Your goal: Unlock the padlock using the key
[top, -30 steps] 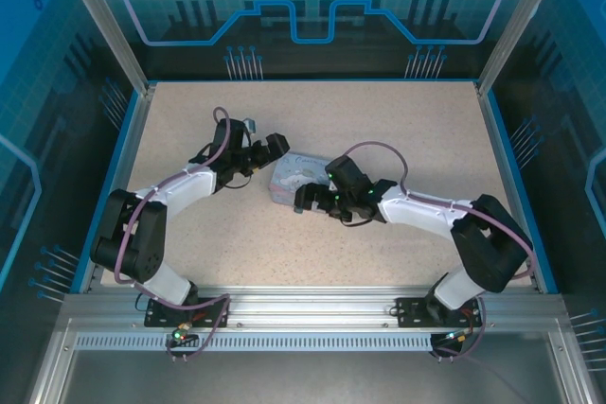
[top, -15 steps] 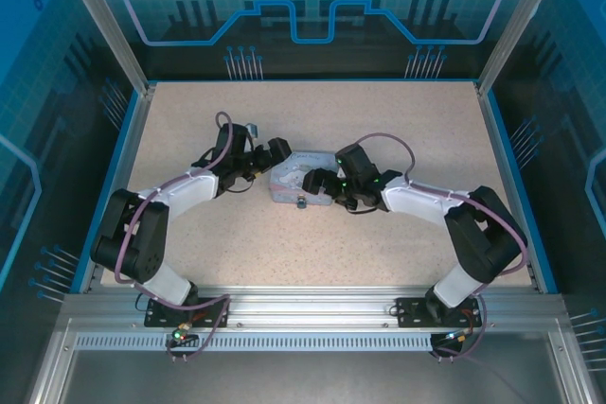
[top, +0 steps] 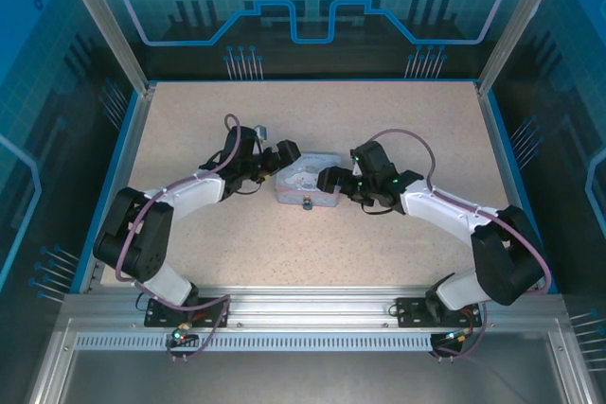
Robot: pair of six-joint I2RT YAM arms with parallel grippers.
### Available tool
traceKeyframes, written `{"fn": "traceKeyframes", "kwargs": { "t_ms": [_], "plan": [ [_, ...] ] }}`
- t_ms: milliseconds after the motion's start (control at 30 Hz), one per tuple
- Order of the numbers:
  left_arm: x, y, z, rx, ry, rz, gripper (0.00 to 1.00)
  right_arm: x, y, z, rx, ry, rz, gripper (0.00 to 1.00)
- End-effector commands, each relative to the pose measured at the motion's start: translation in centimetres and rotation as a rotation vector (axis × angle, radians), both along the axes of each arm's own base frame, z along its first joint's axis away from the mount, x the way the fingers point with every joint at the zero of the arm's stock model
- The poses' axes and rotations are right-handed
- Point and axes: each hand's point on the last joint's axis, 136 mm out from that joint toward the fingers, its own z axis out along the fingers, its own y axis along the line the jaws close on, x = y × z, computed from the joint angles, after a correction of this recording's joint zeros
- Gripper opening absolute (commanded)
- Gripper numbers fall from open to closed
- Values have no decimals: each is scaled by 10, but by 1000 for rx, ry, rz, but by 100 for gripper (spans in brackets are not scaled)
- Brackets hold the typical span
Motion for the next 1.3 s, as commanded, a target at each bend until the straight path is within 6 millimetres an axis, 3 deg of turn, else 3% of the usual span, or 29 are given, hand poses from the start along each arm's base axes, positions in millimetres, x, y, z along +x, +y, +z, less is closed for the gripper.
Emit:
{"fn": "traceKeyframes", "kwargs": {
  "t_ms": [0, 233, 367, 800, 1033, 1267],
  "plan": [
    [-7, 3, 1, 31, -4, 3, 99, 0, -5, 1, -24, -4, 12, 100],
    [-20, 9, -5, 52, 6, -6, 99, 3, 4, -7, 6, 23, 11, 100],
    [-23, 6, -8, 25, 12, -4, 99, 17, 18, 0, 57, 20, 11, 100],
    [-13, -13, -9, -44, 23, -14, 99, 49, 44, 6, 110, 37, 3, 100],
    [-10, -20, -13, -51, 31, -20, 99, 56, 42, 2, 112, 44, -18, 100],
    [-6, -6, -8, 37, 3, -3, 99, 56, 3, 19, 22, -22, -92, 100]
  ]
}}
